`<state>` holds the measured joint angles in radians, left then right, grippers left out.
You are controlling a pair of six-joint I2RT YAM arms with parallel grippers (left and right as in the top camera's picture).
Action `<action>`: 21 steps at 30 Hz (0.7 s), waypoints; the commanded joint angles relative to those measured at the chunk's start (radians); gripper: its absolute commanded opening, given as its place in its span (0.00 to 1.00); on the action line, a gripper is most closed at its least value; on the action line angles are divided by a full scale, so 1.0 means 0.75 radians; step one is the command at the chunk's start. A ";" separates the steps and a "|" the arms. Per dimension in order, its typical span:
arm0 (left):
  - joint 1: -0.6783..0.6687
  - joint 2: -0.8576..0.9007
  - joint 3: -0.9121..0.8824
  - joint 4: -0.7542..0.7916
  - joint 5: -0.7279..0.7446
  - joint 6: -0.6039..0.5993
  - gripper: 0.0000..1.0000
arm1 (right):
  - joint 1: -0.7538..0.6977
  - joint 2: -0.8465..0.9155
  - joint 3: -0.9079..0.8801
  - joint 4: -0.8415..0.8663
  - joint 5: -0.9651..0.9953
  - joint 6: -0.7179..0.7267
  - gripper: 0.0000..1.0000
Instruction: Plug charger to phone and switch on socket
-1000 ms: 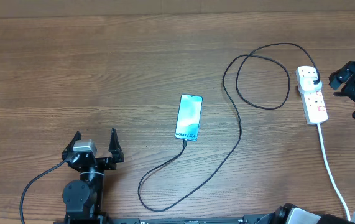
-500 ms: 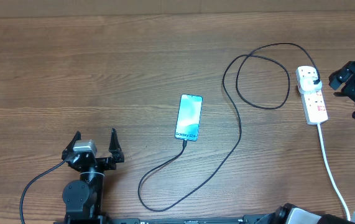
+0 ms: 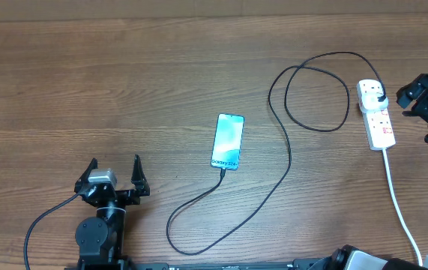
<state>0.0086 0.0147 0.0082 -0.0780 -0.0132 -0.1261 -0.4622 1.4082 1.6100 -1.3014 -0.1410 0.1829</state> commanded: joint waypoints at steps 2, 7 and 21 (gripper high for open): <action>0.008 -0.014 -0.005 0.001 -0.017 0.029 0.99 | 0.004 -0.007 0.026 0.007 0.012 0.000 1.00; 0.008 -0.014 -0.005 0.001 -0.017 0.029 0.99 | 0.004 -0.007 0.026 0.007 0.012 0.000 1.00; 0.008 -0.014 -0.005 0.001 -0.017 0.029 0.99 | 0.069 -0.074 -0.048 0.234 -0.085 0.001 1.00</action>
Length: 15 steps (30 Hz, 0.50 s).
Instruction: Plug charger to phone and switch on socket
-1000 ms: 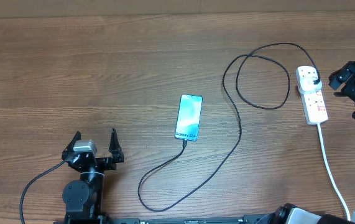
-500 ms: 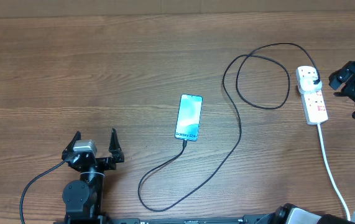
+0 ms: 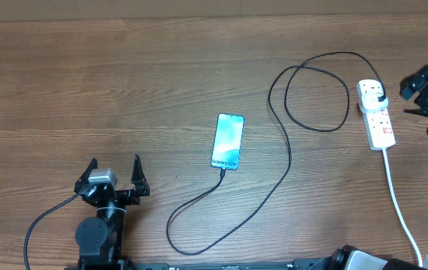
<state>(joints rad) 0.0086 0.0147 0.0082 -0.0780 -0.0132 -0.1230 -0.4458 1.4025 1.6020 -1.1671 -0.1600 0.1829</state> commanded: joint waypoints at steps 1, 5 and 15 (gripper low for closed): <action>0.008 -0.014 -0.005 0.001 -0.017 0.025 0.99 | 0.072 -0.089 -0.068 0.106 -0.070 0.001 1.00; 0.008 -0.014 -0.005 0.001 -0.017 0.025 0.99 | 0.207 -0.211 -0.263 0.385 -0.072 0.001 1.00; 0.008 -0.014 -0.005 0.001 -0.017 0.025 0.99 | 0.558 -0.559 -0.977 1.393 -0.070 0.001 1.00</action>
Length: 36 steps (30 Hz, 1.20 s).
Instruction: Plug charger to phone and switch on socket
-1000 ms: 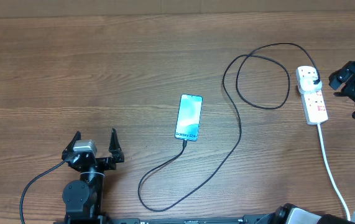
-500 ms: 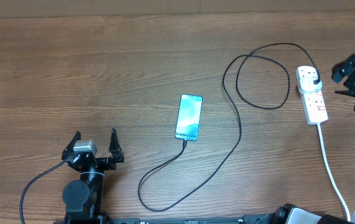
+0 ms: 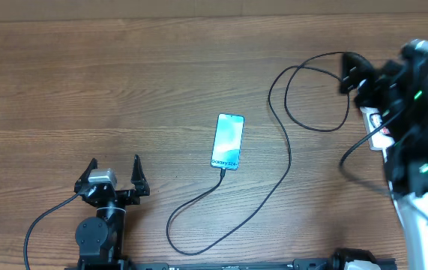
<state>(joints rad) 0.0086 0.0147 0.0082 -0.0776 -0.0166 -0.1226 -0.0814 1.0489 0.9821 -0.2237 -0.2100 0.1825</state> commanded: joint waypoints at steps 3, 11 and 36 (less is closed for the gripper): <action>0.008 -0.014 -0.005 0.001 -0.012 0.024 0.99 | 0.145 -0.175 -0.354 0.439 0.001 0.001 1.00; 0.008 -0.014 -0.005 0.001 -0.012 0.024 0.99 | 0.240 -0.419 -0.794 0.826 0.087 0.001 1.00; 0.008 -0.014 -0.005 0.001 -0.012 0.024 0.99 | 0.257 -1.264 -1.299 0.212 0.175 0.002 1.00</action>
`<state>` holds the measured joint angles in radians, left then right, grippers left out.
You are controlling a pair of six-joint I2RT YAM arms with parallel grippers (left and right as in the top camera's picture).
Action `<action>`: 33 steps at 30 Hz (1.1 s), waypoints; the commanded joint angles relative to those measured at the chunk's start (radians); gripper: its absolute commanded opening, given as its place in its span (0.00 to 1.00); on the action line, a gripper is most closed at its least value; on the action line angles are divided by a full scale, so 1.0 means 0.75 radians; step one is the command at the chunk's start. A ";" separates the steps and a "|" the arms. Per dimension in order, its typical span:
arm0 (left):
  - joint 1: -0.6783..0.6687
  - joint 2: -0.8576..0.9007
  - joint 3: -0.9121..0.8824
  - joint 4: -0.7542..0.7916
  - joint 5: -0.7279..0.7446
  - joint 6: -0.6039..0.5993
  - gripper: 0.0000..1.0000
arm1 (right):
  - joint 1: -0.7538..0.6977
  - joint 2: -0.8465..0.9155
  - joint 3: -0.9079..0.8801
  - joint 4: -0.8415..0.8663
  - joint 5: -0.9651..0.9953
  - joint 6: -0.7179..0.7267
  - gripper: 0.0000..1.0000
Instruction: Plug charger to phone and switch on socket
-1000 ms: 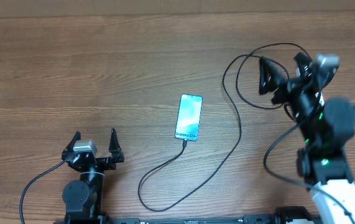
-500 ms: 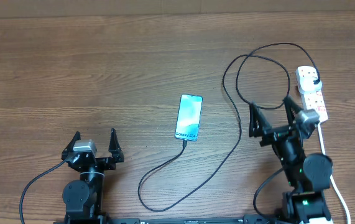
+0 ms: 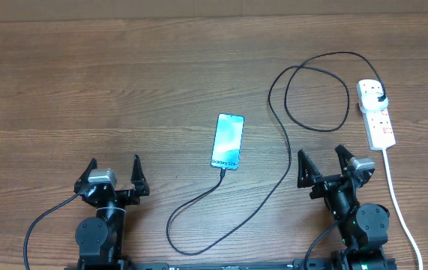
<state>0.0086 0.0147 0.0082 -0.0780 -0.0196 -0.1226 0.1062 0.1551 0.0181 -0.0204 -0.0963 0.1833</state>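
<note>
A phone (image 3: 228, 142) with a lit screen lies face up mid-table. The black charger cable (image 3: 285, 142) is plugged into its near end, loops across the wood and runs to a plug in the white socket strip (image 3: 376, 115) at the right. My left gripper (image 3: 114, 174) stands open near the front left, far from the phone. My right gripper (image 3: 323, 163) stands open at the front right, below the socket strip and just right of the cable.
The strip's white lead (image 3: 399, 206) runs down to the front edge beside the right arm's base (image 3: 360, 221). The left arm's black cable (image 3: 43, 225) curls at the front left. The table is bare brown wood.
My right arm was over the socket strip, covering part of it. It now sits low at the front right with its gripper open. The strip is fully in view; the left arm is unchanged.
My right gripper was at the far right edge beside the socket strip, then a little higher, then over the strip. Now it rests at the front right. The phone stayed plugged in with its screen lit, and the left arm never moved.
</note>
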 commanded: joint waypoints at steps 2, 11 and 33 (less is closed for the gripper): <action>0.008 -0.014 -0.005 0.001 -0.008 0.024 0.99 | 0.007 -0.122 -0.013 -0.081 0.036 -0.002 1.00; 0.008 -0.014 -0.005 0.001 -0.008 0.024 0.99 | 0.006 -0.204 -0.013 -0.085 0.082 -0.006 1.00; 0.008 -0.014 -0.005 0.001 -0.008 0.024 0.99 | -0.090 -0.204 -0.014 -0.083 0.045 -0.144 1.00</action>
<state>0.0086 0.0147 0.0082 -0.0784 -0.0196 -0.1226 0.0406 0.0128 0.0181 -0.0891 -0.0429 0.1482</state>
